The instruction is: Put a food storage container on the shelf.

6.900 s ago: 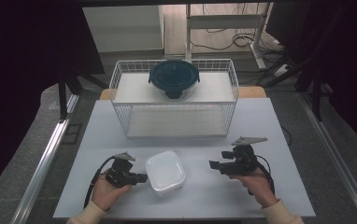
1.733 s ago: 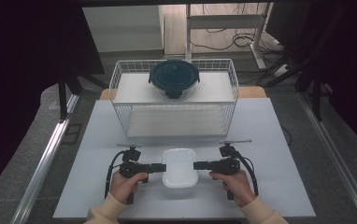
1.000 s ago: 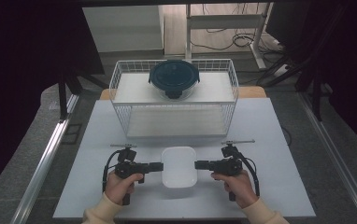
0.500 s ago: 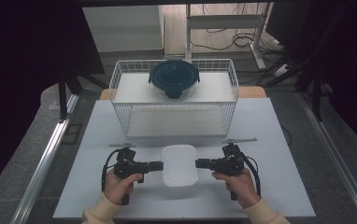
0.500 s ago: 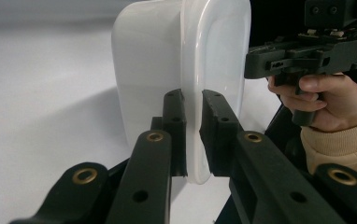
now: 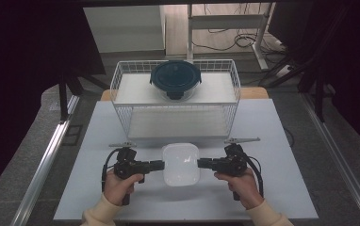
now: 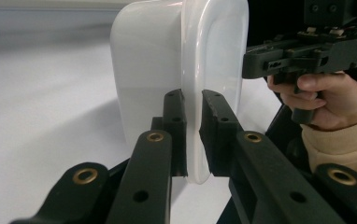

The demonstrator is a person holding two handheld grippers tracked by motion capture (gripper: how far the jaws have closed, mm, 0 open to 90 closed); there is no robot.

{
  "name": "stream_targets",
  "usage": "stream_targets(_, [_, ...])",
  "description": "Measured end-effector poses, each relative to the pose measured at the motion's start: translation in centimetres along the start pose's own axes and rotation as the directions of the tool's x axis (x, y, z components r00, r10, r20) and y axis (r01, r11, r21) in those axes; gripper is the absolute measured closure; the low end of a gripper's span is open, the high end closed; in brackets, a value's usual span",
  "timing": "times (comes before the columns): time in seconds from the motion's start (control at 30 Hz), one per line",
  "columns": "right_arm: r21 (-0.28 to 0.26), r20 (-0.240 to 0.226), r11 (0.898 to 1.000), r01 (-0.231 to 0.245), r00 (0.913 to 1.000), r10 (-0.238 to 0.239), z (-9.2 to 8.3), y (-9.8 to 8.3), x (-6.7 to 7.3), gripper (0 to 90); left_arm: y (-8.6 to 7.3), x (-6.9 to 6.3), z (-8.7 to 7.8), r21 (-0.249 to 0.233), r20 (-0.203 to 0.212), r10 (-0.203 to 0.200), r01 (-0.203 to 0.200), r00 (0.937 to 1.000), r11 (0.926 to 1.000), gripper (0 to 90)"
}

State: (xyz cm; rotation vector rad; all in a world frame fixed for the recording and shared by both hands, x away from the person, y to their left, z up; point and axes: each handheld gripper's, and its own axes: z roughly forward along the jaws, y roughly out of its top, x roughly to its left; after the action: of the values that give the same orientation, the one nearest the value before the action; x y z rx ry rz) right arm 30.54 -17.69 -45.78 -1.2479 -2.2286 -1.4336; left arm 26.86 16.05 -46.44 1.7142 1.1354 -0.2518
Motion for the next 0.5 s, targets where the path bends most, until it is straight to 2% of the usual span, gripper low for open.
stream_targets(0.2, [-0.01,0.006,1.0,0.023,0.9997,-0.023,-0.4,0.5,0.4,79.0,0.6,-0.6,-0.4,-0.011,-0.009,0.027,-0.027,0.9996,0.9996,80.9])
stream_targets(0.5, [-0.026,0.019,0.998,0.055,0.9983,-0.055,-1.1,2.4,1.3,78.8,2.6,-1.4,-1.1,-0.035,-0.005,0.053,-0.053,0.9986,0.998,81.0])
